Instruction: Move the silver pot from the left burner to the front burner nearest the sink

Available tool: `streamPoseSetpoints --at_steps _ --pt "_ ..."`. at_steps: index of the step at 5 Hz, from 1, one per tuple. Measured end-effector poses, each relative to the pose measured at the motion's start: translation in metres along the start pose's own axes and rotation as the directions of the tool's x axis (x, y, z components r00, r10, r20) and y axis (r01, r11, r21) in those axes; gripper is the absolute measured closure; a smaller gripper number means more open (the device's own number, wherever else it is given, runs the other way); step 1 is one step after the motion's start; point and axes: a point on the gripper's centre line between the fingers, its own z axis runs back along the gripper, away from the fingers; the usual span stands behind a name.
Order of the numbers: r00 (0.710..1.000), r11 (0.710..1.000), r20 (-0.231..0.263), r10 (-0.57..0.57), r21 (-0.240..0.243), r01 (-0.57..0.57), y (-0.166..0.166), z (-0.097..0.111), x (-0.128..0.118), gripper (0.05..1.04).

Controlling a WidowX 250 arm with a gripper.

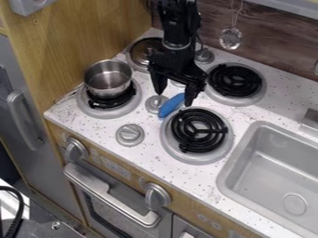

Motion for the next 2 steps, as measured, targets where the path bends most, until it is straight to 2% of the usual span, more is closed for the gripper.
streamPoseSetpoints --at_steps 1,2 --pt "0.999 1.0 -0.043 0.003 -0.005 -0.003 -0.001 -0.013 -0.009 0.087" --pt "0.998 0.999 -0.04 0.05 -0.001 -0.05 0.021 -0.017 -0.011 0.087"
